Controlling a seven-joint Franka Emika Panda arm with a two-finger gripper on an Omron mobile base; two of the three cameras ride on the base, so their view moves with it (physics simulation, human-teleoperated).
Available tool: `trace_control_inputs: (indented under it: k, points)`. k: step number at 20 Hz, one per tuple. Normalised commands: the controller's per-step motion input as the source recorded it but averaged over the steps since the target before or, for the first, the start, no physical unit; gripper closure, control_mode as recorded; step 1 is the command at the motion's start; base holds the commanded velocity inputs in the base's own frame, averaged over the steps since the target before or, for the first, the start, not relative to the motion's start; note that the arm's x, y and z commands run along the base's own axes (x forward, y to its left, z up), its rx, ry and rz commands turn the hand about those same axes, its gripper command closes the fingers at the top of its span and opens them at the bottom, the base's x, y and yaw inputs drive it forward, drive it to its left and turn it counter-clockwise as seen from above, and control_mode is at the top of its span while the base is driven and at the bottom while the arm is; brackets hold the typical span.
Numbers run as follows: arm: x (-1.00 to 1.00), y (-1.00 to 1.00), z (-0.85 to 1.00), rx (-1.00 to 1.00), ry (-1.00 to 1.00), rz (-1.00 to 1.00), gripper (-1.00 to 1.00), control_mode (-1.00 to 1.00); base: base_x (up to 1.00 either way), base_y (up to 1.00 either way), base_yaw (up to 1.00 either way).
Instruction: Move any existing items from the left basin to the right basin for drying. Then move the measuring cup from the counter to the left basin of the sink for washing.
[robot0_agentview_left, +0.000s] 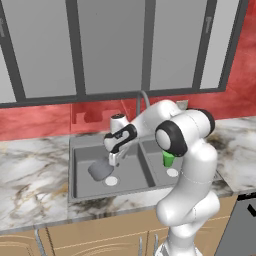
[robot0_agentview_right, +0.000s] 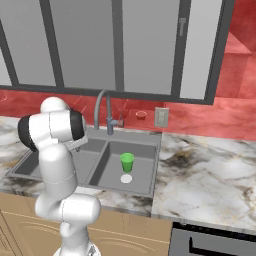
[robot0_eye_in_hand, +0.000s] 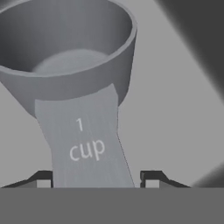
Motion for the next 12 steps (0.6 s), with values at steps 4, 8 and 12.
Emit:
trace_control_inputs:
  k: [4,8,12]
  points:
    - [-0.46,0.0,-0.43,0.0,0.01,0.0,-1.0,-1.0,0.0,0.0,0.0]
    - [-0.49,-0.05,-0.38,0.0,0.01,0.0,-1.0,-1.0,0.0,0.0,0.0]
    - [-0.43,-0.1,-0.44,0.0,0.01,0.0,-1.0,-1.0,0.0,0.0,0.0]
